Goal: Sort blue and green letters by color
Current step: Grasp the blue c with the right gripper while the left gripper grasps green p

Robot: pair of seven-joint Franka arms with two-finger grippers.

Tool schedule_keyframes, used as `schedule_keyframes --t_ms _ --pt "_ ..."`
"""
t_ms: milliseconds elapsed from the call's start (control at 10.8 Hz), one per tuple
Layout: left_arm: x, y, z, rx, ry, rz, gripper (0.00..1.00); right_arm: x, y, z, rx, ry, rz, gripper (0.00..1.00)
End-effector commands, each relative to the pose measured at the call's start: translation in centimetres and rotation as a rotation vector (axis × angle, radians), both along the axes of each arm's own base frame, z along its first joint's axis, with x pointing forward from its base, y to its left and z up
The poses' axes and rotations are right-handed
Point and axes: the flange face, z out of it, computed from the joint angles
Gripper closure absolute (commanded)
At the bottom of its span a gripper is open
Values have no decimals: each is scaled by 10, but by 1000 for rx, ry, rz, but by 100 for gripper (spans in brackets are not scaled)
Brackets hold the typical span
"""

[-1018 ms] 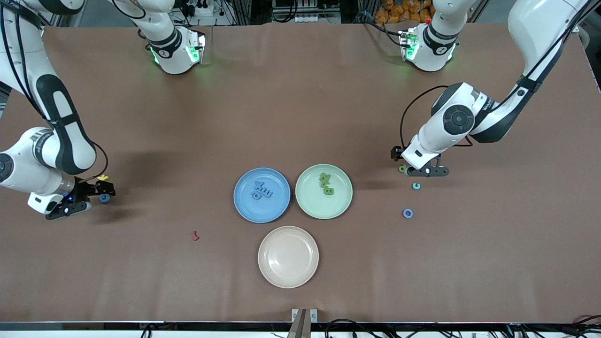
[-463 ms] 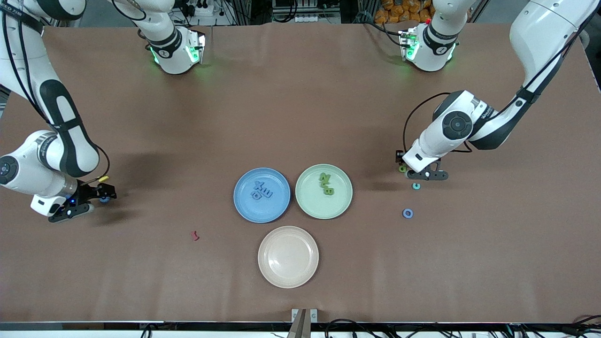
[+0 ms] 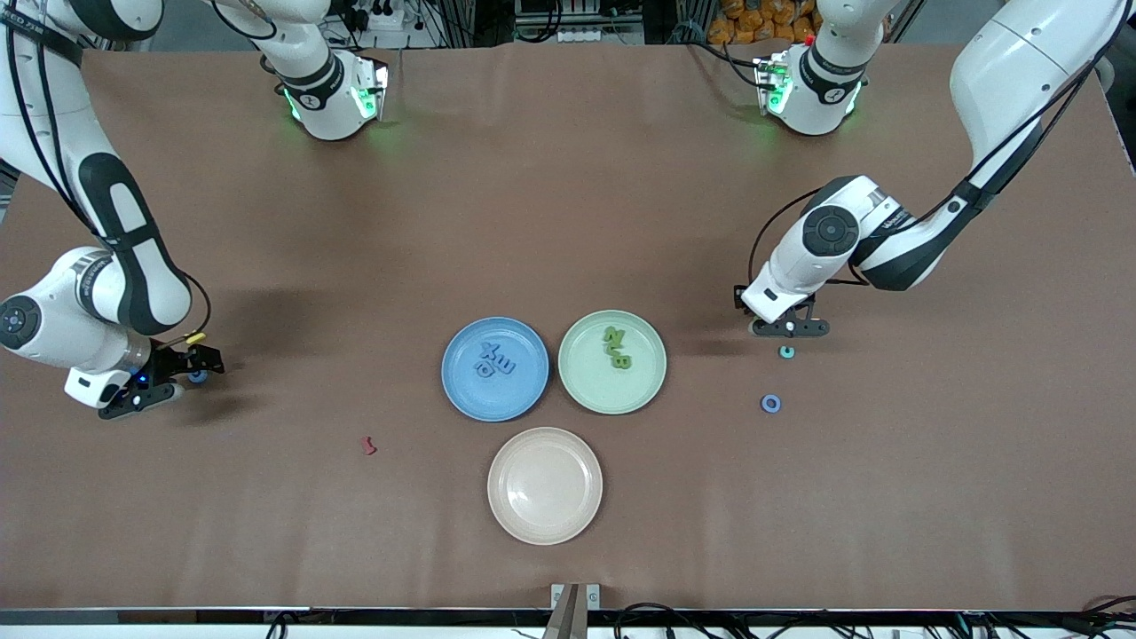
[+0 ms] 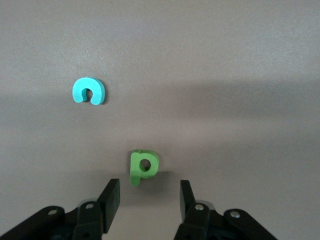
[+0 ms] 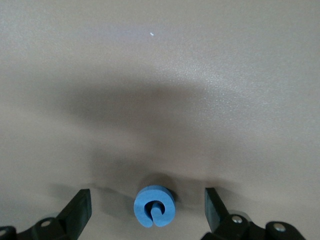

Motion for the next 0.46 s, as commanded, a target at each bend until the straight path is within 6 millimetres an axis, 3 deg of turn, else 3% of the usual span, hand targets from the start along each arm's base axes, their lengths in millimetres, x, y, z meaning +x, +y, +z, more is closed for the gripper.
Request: schedule_keyframes --t_ms 0,278,370 --pt "2 8 -9 12 -19 4 45 -4 -3 -3 7 2 36 0" --pt "5 12 -14 16 -24 -5 50 -5 -7 -4 7 1 49 0" --pt "5 12 -14 16 -23 -8 51 -6 -10 -4 7 1 71 36"
